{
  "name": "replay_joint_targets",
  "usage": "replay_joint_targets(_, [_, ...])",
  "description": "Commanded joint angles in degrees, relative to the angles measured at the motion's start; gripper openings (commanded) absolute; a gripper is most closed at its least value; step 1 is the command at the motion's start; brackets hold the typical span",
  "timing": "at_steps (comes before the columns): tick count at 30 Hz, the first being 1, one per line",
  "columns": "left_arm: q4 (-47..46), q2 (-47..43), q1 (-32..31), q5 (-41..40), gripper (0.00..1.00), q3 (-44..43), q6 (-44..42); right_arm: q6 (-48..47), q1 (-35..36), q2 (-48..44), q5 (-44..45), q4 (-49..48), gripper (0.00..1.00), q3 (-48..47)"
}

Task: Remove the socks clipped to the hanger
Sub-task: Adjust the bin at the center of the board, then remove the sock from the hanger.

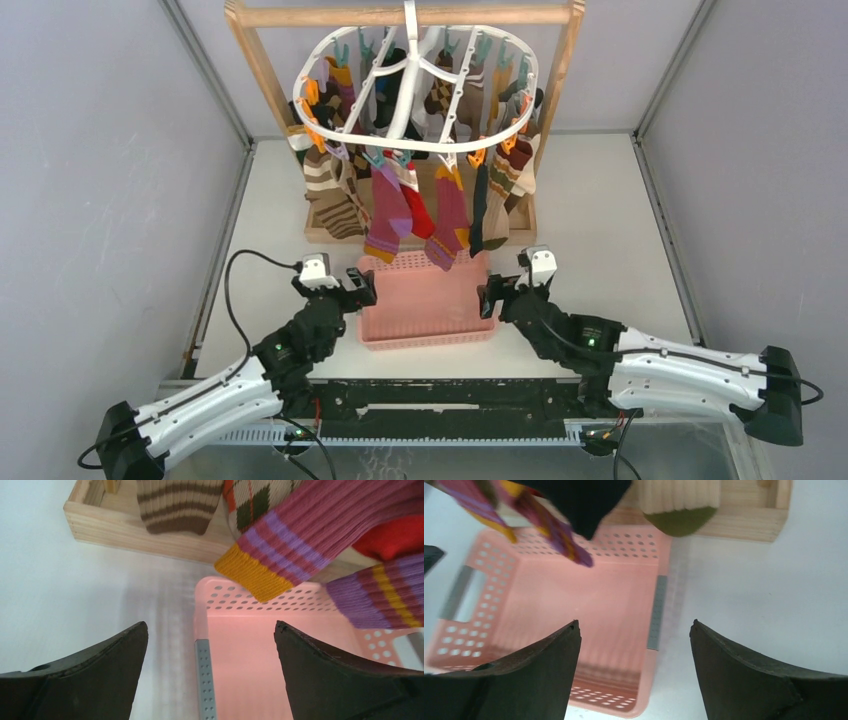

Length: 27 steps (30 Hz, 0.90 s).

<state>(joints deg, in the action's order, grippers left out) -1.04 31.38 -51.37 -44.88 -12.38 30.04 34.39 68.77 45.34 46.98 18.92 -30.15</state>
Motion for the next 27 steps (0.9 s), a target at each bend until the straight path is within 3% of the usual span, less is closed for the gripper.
replay_joint_targets(1, [-1.4, -2.31, -0.22, 0.82, 1.0, -4.82, -1.8, -9.41, 0.6, -4.86, -7.24, -9.05, 0.85, -0.53])
replay_joint_targets(6, [-2.12, -2.67, -0.25, 2.7, 1.0, -5.53, -2.3, -14.87, 1.43, -4.65, -12.4, -15.46, 0.84, -2.16])
replay_joint_targets(10, [-3.13, -2.6, -0.22, 2.96, 1.0, -4.98, -2.19, -21.66, 2.12, -2.11, -14.43, -22.53, 0.9, -2.57])
replay_joint_targets(15, [-5.7, -2.81, -0.29, 3.69, 1.0, -3.35, -1.89, -26.76, 1.93, 1.84, -11.49, -24.58, 0.9, -5.62])
replay_joint_targets(20, [-6.7, -3.72, -0.22, 4.77, 1.0, -2.59, -2.2, -27.43, -0.47, 4.46, -8.03, -25.77, 0.82, -6.12])
replay_joint_targets(27, [-7.13, -3.64, -0.22, 5.68, 1.0, -2.17, -1.37, -27.44, -7.35, 9.27, -14.9, -34.52, 0.73, -2.94])
